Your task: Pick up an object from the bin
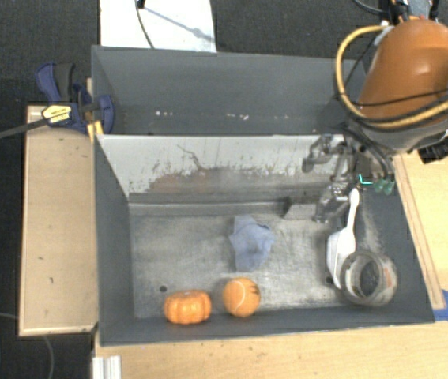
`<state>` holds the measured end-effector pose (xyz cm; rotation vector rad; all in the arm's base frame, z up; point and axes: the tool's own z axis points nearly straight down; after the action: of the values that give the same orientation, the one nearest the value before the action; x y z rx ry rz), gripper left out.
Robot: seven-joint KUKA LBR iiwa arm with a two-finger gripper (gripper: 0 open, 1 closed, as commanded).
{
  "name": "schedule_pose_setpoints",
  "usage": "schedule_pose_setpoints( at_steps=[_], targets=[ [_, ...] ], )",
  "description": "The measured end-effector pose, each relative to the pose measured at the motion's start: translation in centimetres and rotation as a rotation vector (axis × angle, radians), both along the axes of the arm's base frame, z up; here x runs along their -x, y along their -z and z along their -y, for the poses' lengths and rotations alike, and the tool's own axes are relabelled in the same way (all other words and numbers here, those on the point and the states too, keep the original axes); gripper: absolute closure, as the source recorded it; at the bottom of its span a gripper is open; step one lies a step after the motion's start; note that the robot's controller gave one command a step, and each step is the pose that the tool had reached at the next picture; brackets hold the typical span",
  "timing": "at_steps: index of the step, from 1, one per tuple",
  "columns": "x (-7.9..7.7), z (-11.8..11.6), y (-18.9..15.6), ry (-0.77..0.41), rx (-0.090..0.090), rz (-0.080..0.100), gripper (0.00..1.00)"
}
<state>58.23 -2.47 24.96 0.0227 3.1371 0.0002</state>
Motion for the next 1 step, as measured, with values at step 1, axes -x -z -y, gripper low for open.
schedule_pose_setpoints(
  at_steps=[1],
  targets=[
    [1.24,-1.66,5.19,0.003,0.000,0.005,0.00]
  ],
)
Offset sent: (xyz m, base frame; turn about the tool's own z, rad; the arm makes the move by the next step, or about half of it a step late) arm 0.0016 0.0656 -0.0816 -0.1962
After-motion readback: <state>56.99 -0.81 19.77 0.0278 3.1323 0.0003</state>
